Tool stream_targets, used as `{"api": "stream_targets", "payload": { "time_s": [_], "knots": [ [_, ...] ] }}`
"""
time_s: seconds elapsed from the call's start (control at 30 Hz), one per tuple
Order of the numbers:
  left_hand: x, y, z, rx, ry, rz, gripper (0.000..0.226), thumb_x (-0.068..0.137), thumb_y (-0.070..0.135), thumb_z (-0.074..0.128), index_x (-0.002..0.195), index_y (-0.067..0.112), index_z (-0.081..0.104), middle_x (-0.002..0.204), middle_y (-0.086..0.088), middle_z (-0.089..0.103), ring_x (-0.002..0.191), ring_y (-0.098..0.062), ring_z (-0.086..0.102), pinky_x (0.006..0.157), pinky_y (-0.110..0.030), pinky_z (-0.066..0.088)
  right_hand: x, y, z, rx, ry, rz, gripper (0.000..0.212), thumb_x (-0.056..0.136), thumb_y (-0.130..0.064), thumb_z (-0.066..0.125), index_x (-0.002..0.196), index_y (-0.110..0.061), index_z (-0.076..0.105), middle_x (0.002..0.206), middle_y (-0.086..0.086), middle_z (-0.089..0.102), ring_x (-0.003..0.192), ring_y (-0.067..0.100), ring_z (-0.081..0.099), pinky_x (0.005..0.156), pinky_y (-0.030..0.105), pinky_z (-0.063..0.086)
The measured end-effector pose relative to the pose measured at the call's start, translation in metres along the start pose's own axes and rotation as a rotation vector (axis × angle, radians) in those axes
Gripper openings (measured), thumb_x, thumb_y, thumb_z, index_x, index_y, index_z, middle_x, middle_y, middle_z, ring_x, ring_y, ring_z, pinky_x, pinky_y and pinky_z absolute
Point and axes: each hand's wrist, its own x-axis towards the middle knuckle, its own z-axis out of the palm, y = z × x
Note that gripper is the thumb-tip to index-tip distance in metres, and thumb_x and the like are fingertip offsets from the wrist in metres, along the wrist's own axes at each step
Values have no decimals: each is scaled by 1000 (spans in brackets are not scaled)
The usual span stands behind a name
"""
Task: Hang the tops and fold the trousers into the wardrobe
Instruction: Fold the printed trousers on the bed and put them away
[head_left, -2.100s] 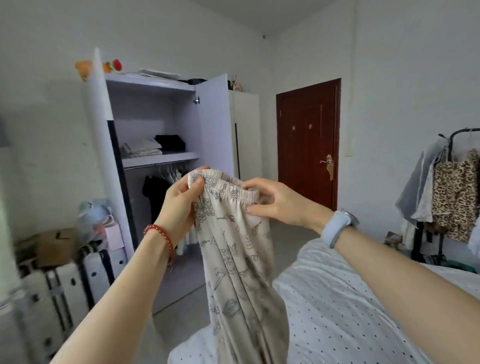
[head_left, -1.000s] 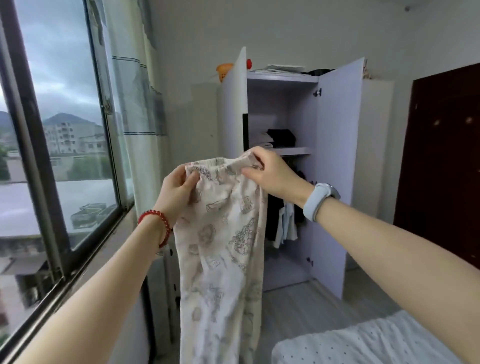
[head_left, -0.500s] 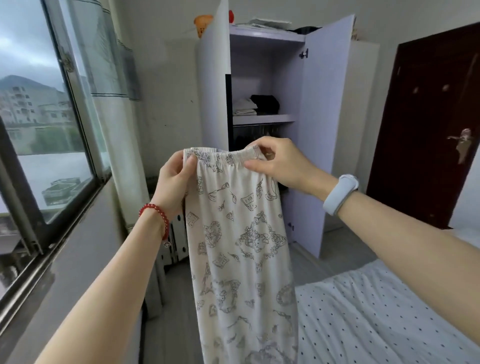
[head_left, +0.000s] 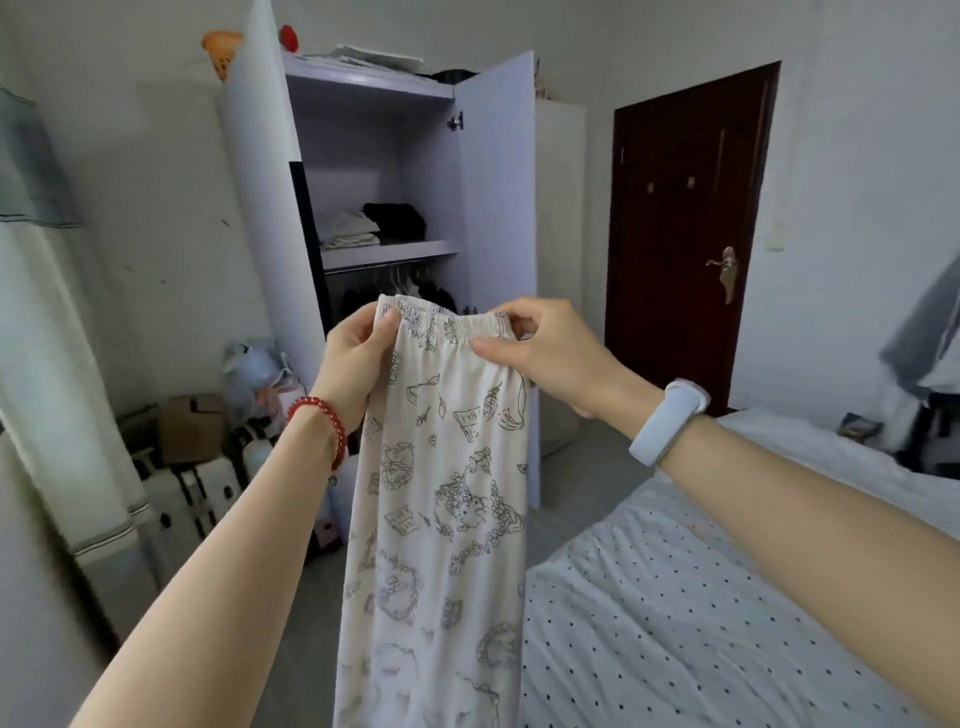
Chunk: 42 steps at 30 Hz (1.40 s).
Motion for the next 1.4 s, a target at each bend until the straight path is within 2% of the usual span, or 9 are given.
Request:
{"api": "stream_targets", "payload": {
  "time_s": [0.17, 0.37, 0.53, 0.77, 0.9, 1.03, 1.2, 1.33, 1.4],
  "knots": [
    [59, -23, 89, -27, -91, 10, 20, 97, 23, 47, 95, 17, 66, 98, -10, 65, 91, -22, 59, 91, -46, 49, 21, 37, -65, 23, 135, 90, 20, 80, -7, 68, 93, 7, 64, 99, 29, 65, 78, 22, 57, 82, 49, 50],
    [127, -73, 225, -8, -236, -44, 20, 97, 24, 47, 93, 17, 65, 94, -5, 66, 89, -18, 60, 89, -38, 50, 49, 135, -160, -9, 312, 212, 4, 77, -12, 70, 76, -15, 67, 91, 16, 70, 86, 27, 67, 84, 45, 52],
    [167, -140, 340, 85, -367, -83, 22, 97, 21, 48, 82, 20, 64, 81, 5, 64, 74, -8, 58, 69, -20, 47, 60, 243, -238, -149, 355, 355, 10, 77, -16, 69, 83, -8, 68, 89, 17, 70, 80, 25, 65, 74, 40, 52],
    [198, -278, 494, 193, -579, -196, 24, 95, 17, 51, 92, -4, 64, 82, -9, 58, 72, -15, 52, 73, -30, 44, 40, 429, -319, -187, 425, 656, 27, 82, -18, 67, 78, 8, 60, 69, 11, 58, 64, 18, 52, 59, 30, 41],
    [202, -361, 560, 259, -691, -296, 18, 94, 21, 52, 83, 7, 59, 67, -6, 43, 43, -6, 36, 44, -17, 32, 23, 523, -339, -208, 421, 822, 26, 83, -18, 66, 79, 6, 60, 67, 7, 57, 62, 18, 50, 60, 28, 39],
    [203, -434, 605, 334, -776, -341, 13, 91, 22, 51, 80, 16, 50, 72, -6, 40, 62, -15, 35, 56, -26, 32, 10, 600, -344, -239, 407, 940, 33, 82, -18, 67, 78, 12, 54, 66, 7, 49, 63, 17, 46, 62, 28, 36],
    [200, -494, 630, 435, -906, -375, 12, 92, 15, 52, 81, 11, 51, 60, -2, 36, 44, -10, 37, 49, -24, 30, -5, 670, -337, -265, 369, 1023, 27, 81, -13, 65, 84, 13, 56, 73, 16, 58, 71, 18, 51, 69, 34, 46],
    [192, -498, 613, 301, -970, -540, 8, 95, 9, 49, 101, 12, 52, 69, -3, 56, 41, 1, 56, 45, -15, 43, -12, 673, -319, -353, 319, 967, 10, 84, -13, 63, 82, -4, 60, 73, 6, 53, 73, 19, 50, 68, 31, 40],
    [182, -499, 596, 140, -948, -673, 14, 93, 3, 50, 105, 11, 50, 82, -5, 59, 49, -5, 63, 50, -16, 51, -23, 669, -302, -507, 259, 883, 14, 86, -13, 61, 99, -8, 63, 81, 2, 50, 79, 17, 47, 70, 28, 37]
  ]
}}
